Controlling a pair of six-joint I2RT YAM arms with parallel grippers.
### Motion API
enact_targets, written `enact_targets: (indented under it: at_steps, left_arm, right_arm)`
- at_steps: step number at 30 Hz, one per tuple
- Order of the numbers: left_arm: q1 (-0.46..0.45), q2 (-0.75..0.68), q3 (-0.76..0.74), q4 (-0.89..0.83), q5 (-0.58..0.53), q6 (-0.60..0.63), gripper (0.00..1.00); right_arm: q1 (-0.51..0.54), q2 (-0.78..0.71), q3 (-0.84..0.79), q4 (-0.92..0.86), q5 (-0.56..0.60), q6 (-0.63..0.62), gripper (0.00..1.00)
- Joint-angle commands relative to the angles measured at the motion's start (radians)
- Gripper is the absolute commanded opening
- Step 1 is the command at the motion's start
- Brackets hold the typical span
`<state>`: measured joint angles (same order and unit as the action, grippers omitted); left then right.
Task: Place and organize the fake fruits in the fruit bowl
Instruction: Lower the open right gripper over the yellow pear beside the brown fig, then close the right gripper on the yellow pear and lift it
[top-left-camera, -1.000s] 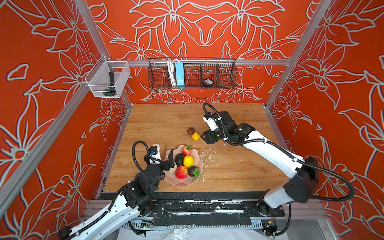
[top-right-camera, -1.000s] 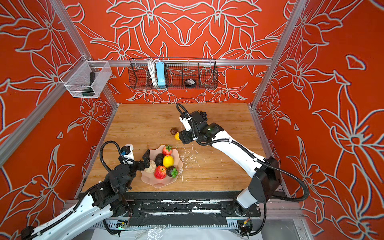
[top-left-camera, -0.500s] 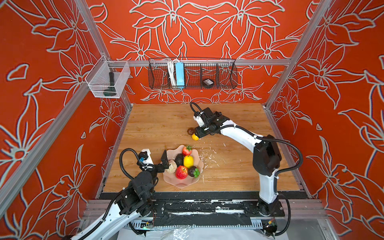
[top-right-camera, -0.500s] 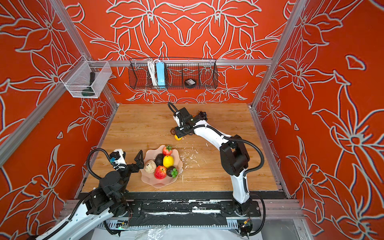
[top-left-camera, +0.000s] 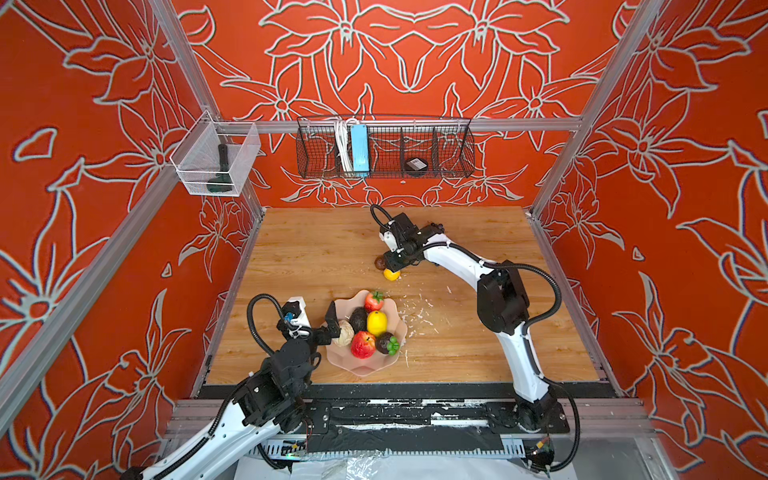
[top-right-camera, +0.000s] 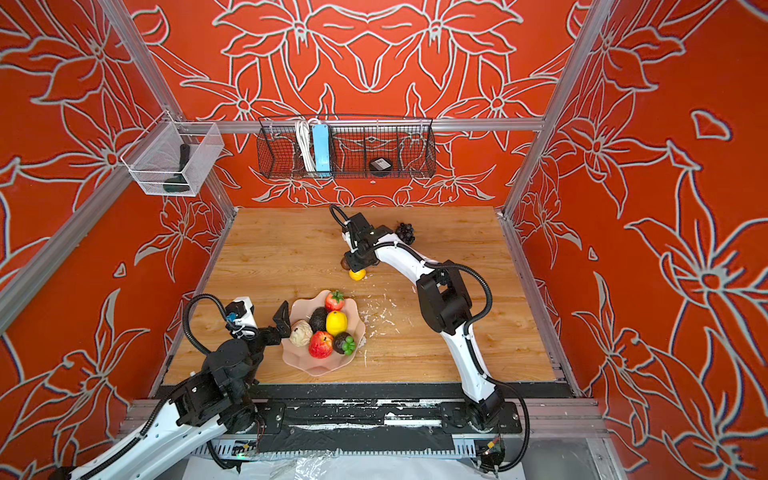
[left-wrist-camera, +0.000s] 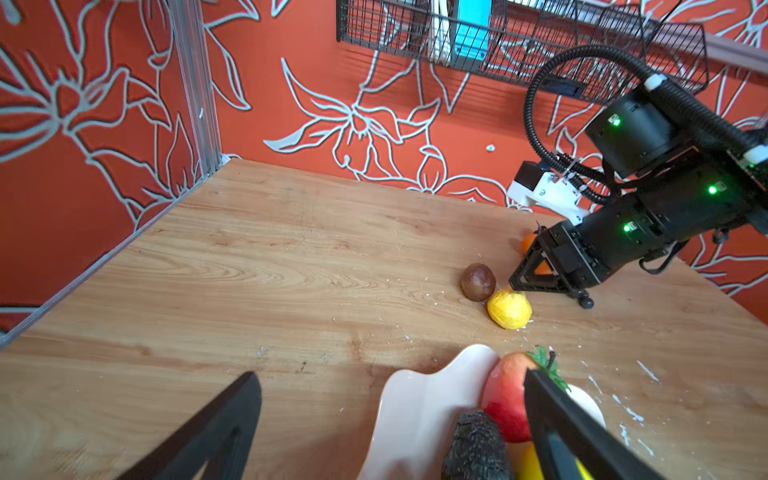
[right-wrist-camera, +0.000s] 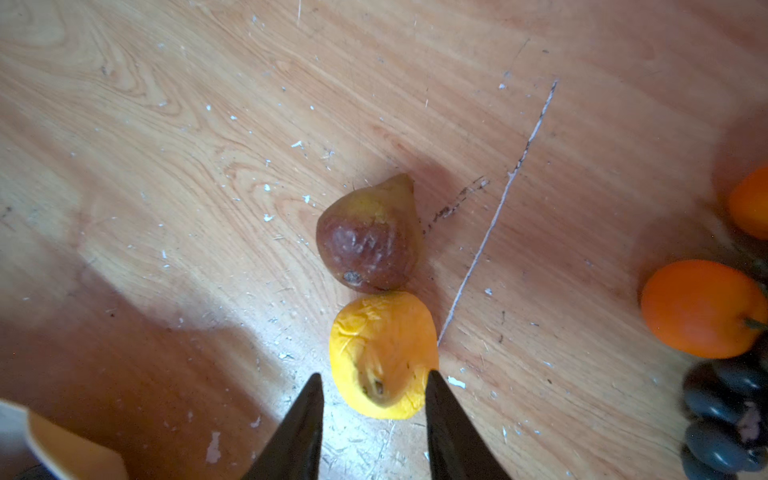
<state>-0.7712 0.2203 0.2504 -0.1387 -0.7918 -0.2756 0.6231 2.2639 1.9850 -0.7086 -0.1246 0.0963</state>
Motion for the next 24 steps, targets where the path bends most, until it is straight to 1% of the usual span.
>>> enact_targets:
  at_steps: [1, 13, 24]
  left_arm:
    - [0.005, 0.017, 0.024, 0.012, -0.019, -0.028, 0.98]
    - [0.006, 0.016, 0.018, 0.021, -0.018, -0.024, 0.98]
    - [0.006, 0.024, 0.016, 0.027, -0.015, -0.024, 0.98]
  right_arm:
    - [-0.005, 0.027, 0.039, -0.038, -0.017, -0.027, 0.39]
    - [-0.005, 0.085, 0.089, -0.069, -0.014, -0.033, 0.31]
    - [-0.005, 0.079, 0.089, -0.086, 0.000, -0.040, 0.22]
